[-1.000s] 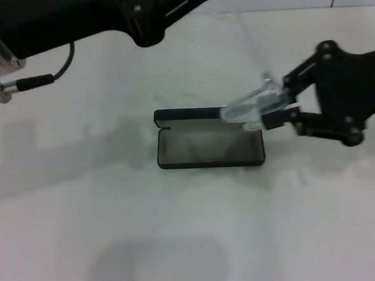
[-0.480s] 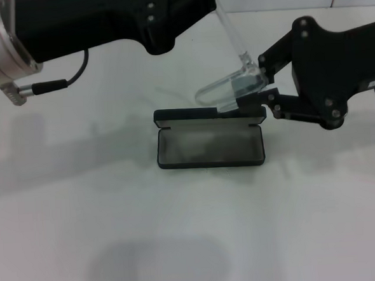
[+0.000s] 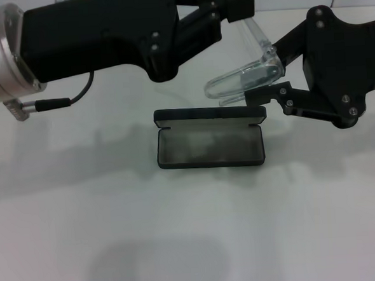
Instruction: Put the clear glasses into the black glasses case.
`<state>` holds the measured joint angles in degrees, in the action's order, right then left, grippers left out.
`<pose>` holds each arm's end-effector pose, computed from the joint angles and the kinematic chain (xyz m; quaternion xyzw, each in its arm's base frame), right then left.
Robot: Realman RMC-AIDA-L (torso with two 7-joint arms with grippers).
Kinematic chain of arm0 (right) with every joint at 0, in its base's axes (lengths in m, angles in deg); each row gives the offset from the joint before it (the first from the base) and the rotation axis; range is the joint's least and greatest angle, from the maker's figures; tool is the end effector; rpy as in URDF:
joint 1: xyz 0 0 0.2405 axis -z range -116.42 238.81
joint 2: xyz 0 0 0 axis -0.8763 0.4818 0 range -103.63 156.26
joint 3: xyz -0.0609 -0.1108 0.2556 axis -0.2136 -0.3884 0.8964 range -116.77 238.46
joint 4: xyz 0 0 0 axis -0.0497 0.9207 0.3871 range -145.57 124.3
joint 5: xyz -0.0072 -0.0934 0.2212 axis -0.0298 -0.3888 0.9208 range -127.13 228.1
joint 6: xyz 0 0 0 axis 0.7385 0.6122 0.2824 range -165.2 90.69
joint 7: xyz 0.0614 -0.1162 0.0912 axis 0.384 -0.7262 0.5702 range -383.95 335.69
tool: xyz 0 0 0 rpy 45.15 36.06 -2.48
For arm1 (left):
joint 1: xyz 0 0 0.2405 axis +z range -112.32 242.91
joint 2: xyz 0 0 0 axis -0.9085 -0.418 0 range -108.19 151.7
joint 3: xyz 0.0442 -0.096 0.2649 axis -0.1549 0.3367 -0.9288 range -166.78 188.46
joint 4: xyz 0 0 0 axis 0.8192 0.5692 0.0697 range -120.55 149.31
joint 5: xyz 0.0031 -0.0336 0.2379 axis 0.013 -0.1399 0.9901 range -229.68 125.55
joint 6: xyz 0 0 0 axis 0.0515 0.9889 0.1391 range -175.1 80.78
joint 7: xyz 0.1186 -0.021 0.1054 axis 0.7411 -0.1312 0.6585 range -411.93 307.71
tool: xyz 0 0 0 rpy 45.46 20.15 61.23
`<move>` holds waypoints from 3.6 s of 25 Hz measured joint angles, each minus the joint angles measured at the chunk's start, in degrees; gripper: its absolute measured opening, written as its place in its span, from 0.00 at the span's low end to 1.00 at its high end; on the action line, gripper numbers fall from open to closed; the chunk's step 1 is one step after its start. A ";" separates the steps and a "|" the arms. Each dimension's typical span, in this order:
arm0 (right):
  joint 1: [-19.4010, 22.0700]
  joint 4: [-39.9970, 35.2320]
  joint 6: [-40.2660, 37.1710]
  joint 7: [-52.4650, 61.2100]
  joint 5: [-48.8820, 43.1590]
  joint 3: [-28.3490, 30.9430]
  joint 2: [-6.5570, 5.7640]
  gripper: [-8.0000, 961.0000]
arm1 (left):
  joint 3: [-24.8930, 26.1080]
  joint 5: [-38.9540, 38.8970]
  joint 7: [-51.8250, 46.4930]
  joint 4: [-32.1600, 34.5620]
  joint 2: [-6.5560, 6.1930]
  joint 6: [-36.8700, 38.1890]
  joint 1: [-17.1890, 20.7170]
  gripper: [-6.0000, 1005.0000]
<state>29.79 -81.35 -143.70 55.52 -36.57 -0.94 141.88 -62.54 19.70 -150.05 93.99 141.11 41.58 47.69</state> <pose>0.1227 0.3524 0.0507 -0.9337 -0.1796 0.3095 0.0142 -0.1125 0.3315 0.0384 -0.9007 -0.0318 -0.4302 0.0505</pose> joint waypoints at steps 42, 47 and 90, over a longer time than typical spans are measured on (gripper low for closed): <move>3.98 -1.30 -12.78 -8.87 6.32 -0.22 0.09 0.12 | 19.48 -10.50 1.76 -18.12 0.28 2.63 -2.15 0.12; 3.37 -2.86 -13.90 -9.56 7.44 -0.69 0.21 0.12 | 17.88 -7.50 0.36 -21.51 0.32 2.26 -4.41 0.12; -0.40 6.01 -10.62 -14.42 8.27 -0.44 -0.30 0.12 | 8.31 -4.77 3.02 -22.50 0.45 10.97 -10.59 0.12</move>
<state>29.39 -75.34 -154.33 41.10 -28.30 -1.38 141.58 -54.24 14.94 -147.03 71.49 141.56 52.55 37.10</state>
